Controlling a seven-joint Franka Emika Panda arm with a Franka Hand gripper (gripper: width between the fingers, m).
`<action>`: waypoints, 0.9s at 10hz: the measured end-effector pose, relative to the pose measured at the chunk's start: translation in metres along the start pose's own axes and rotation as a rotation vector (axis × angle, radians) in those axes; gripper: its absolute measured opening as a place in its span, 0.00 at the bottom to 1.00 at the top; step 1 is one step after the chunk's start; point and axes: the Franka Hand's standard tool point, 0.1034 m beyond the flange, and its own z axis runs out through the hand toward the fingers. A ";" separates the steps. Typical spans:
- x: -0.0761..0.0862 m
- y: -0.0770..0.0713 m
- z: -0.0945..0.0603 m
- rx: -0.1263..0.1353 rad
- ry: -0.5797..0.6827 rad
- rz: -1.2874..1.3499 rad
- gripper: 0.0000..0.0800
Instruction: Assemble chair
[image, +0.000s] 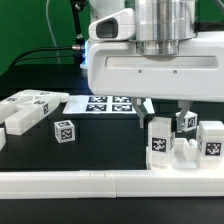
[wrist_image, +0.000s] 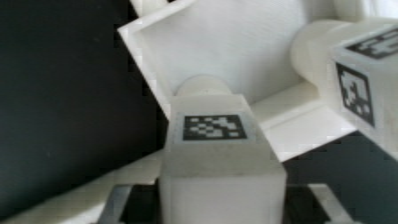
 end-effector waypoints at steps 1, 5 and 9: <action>0.003 0.005 0.000 0.002 0.000 0.062 0.35; 0.000 0.000 0.000 0.035 -0.054 0.929 0.35; 0.000 0.000 0.000 0.036 -0.059 1.006 0.47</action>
Offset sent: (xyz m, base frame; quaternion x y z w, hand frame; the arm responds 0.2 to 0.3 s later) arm -0.0028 0.0052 -0.0013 -0.0095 -0.0029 0.5341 0.8454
